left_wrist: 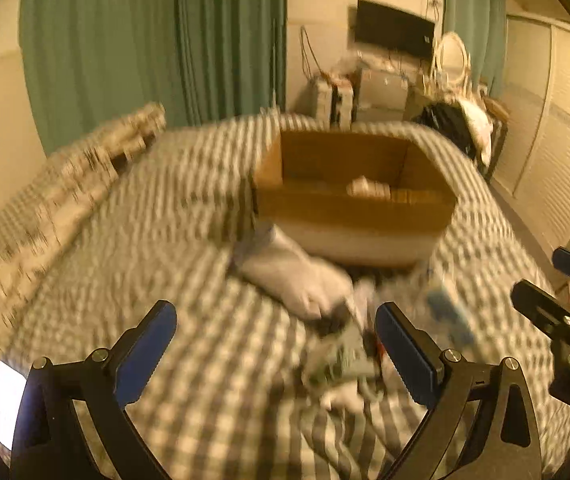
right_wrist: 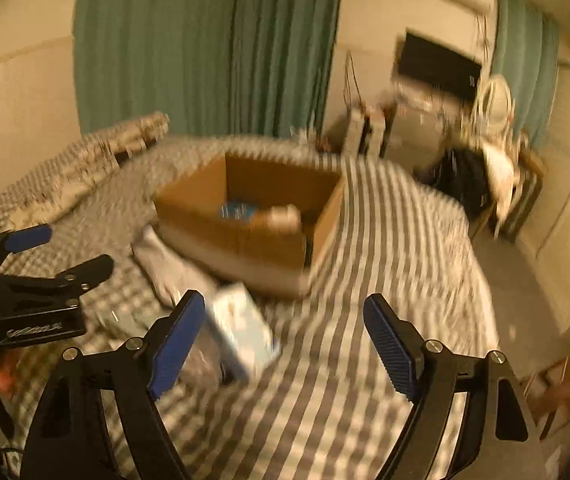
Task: Organize objects
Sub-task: 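Grasp the grey-green plastic clip with the left tool, then grasp the clear plastic jar with the right tool while the left tool holds the clip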
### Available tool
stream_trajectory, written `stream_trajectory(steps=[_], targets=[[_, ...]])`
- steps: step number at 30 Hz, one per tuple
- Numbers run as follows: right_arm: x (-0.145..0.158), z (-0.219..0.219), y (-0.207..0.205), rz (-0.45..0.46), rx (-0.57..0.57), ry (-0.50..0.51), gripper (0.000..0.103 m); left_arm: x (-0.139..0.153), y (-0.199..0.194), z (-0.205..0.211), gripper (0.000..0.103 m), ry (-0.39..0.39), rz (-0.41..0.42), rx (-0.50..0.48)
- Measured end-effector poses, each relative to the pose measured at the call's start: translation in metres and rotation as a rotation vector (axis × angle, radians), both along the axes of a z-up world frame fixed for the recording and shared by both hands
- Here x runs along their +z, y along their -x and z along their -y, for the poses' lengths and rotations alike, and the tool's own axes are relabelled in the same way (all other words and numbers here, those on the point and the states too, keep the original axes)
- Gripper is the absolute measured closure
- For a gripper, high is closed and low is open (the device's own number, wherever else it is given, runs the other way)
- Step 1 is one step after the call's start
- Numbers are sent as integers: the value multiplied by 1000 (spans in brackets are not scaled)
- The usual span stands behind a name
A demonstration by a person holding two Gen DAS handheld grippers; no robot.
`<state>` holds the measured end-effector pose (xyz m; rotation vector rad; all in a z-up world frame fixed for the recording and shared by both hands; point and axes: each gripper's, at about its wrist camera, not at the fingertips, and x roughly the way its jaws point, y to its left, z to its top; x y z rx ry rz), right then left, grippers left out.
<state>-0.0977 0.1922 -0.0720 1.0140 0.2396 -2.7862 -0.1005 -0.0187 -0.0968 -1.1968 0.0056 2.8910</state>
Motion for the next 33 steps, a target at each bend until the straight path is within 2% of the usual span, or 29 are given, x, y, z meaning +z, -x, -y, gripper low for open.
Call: stream_trajectory(steps=[2,5,6,7,11,13,14,18,21,25,33], targets=[[-20,-1,2,47,-20,-24,21,-15,0,-6,1,7,40,-13],[-33,-2,4,77,-15,-25,21,-27,1,-11,2,14,51,-24],[-35,-2,4,79,-14,-17,21,-29,2,-12,8,12,55,-30],[-36,-3,3,80,-13,-11,21,-30,4,-13,21,12,59,-31],[-37,-4,2,83,-14,-8,21,-37,6,-15,37,-40,89,-76],[-39,-2,4,89,-16,-8,21,-38,7,-19,53,-55,96,-99],[-40,-1,4,92,-17,-11,21,-39,7,-22,58,-69,102,-119],[-39,0,5,95,-18,-13,21,-38,4,-29,68,-78,98,-148],[-38,2,6,95,-14,-17,21,-28,1,-26,78,-126,83,-150],[-37,9,14,97,-1,-30,21,-4,-4,-19,82,-130,24,-142],[-54,45,47,166,74,-76,21,28,-6,3,83,-144,-46,-101]])
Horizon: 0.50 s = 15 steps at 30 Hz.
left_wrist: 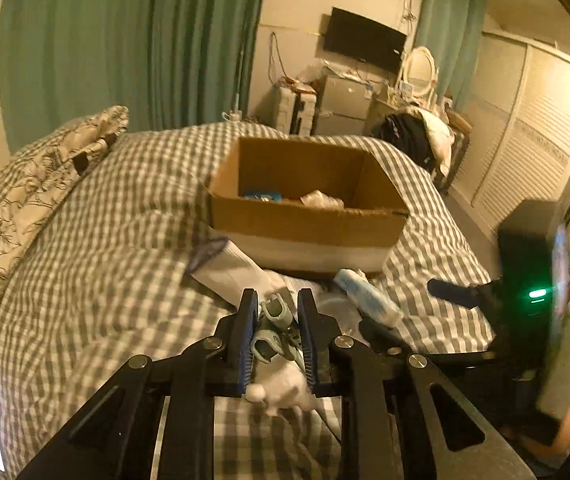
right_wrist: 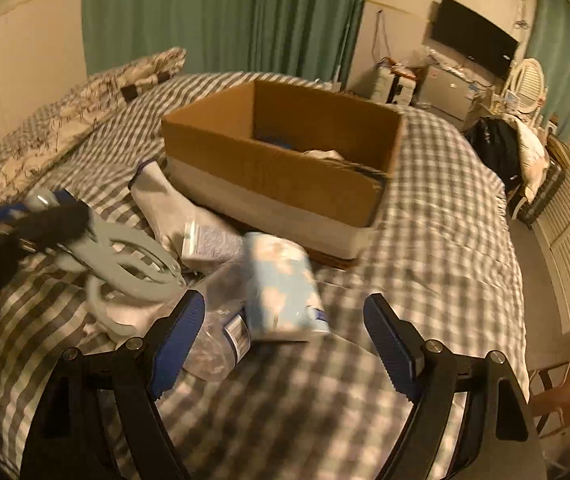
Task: Organize objects
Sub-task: 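Grasp the clear plastic jar with the right tool while the left tool holds the clip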
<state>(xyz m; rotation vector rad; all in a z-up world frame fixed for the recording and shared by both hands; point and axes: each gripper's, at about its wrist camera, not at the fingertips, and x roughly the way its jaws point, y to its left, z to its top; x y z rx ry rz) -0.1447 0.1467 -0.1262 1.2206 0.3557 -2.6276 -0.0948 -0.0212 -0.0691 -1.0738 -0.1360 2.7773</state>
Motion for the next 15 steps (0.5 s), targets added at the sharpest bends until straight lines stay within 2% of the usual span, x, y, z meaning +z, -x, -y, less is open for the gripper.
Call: stream_trajectory(steps=[7,13,15], targets=[[-11,4,7,35,-12,5,21,11,1,24,85,26,-37,67],[-15,16,-10,64,1,34,21,-4,6,29,85,43,-14,82],[-24,22,-10,91,-3,6,21,-8,5,28,85,49,-6,76]])
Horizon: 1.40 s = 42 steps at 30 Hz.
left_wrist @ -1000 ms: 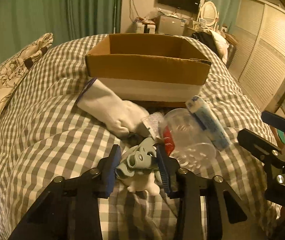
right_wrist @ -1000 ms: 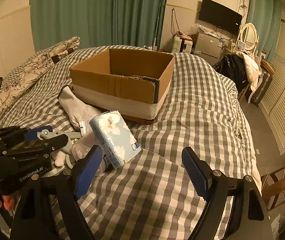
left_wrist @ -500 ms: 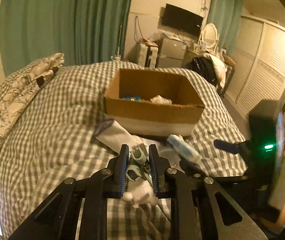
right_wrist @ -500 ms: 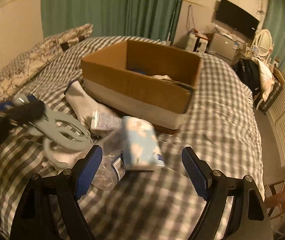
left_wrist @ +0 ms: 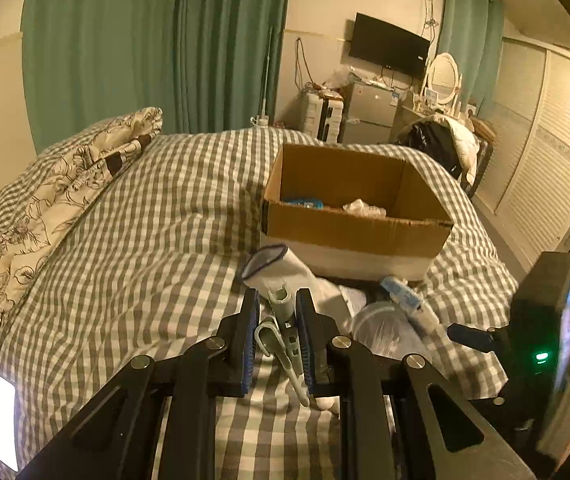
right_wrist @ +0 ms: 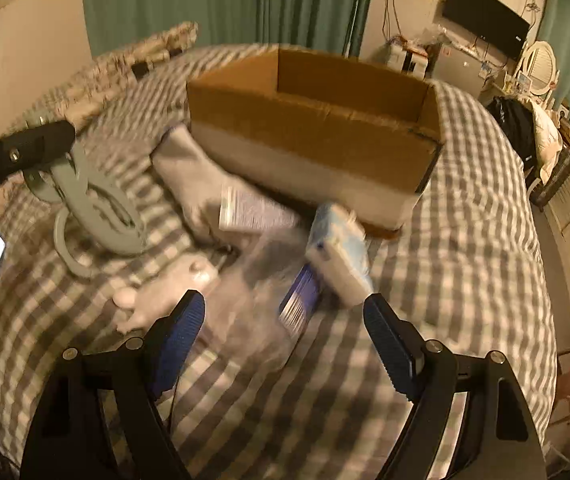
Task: Organize objects
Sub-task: 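Grasp the clear plastic jar with the right tool while the left tool holds the clip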
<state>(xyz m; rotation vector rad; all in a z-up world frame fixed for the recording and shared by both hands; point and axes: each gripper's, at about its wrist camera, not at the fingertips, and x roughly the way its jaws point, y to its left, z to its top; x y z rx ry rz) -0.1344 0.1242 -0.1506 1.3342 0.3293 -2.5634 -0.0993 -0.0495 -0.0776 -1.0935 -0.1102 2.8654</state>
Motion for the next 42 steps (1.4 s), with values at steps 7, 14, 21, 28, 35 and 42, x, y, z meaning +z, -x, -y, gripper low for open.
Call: stream_trajectory(steps=[7,14,21,28,35,42], targets=[[-21,0,9,65,-48,3,21,-15,0,-5,85,25,15,-13],[-14,7,6,36,-56,-3,22,-31,8,4,82,34,23,29],[-14,4,13,46,-131,53,17,-48,15,6,73,27,60,38],[-24,9,29,61,-196,71,15,-63,19,3,73,24,85,21],[-18,12,25,31,-236,87,15,-60,12,17,74,-54,68,54],[-27,17,30,28,-265,78,15,-50,6,24,76,-72,33,72]])
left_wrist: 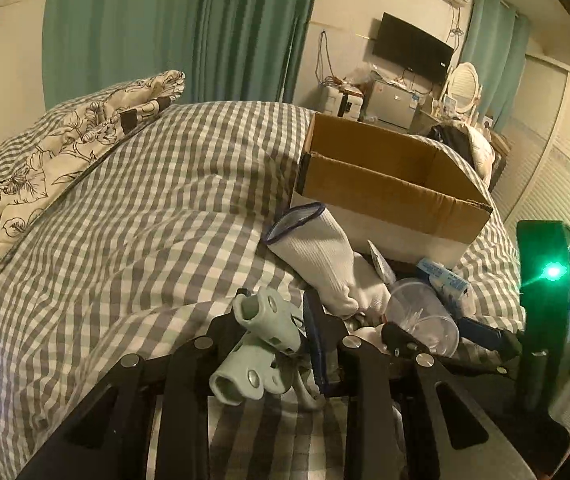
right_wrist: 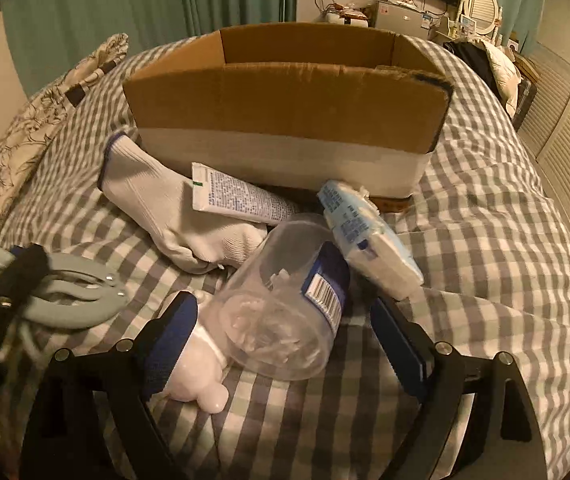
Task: Organize objects
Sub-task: 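Grasp the clear plastic jar with the right tool while the left tool holds the clip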
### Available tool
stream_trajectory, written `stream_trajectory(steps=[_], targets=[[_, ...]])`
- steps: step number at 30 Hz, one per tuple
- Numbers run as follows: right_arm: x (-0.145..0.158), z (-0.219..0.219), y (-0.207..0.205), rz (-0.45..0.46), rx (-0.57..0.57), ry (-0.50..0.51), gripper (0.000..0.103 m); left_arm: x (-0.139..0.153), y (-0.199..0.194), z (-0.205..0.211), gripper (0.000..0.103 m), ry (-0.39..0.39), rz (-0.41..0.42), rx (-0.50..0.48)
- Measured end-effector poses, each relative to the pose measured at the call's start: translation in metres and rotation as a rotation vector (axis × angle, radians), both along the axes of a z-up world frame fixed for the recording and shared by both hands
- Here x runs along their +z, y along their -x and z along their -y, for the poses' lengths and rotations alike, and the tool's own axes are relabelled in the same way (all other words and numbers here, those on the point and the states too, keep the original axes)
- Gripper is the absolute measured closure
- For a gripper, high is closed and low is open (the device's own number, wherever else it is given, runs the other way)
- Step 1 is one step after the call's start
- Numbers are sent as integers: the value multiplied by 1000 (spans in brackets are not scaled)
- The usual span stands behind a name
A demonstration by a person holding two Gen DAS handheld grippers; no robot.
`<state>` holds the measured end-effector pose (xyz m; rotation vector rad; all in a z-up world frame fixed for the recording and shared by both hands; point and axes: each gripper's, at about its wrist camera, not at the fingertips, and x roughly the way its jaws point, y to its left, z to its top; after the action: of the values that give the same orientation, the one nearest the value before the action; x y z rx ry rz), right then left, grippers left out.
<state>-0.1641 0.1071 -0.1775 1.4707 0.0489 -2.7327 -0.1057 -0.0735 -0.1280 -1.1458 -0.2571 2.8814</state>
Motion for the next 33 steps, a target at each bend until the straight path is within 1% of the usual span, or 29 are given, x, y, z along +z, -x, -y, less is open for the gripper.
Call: stream_trajectory(steps=[2,4,5,6,7,8,10,14,20,25,33], targets=[[-3,-6,2,-8,-14,6,15,-1,0,1,76,-3,3,-2],[-4,-7,3,-4,-4,13,15,-1,0,2,76,-6,6,-2],[-3,-6,1,-8,8,3,19,-1,0,2,76,-5,7,-2],[-2,-6,-1,-12,25,2,31,0,0,2,76,-4,6,-2],[1,-4,-5,-15,52,8,36,0,-1,1,76,-2,5,-3],[3,-4,-8,-19,60,-8,37,1,-3,1,77,2,3,-5],[6,-4,-14,-31,78,-28,38,3,-6,-1,77,9,-1,-5],[19,-14,-27,-60,95,1,39,10,-14,-5,80,20,-10,-6],[58,-25,-52,-163,121,-13,40,25,-24,-17,85,33,-34,-15],[86,-33,-71,-230,137,-9,40,41,-36,-24,85,38,-70,-25],[118,-44,-91,-302,155,10,40,68,-48,-31,85,49,-124,-46]])
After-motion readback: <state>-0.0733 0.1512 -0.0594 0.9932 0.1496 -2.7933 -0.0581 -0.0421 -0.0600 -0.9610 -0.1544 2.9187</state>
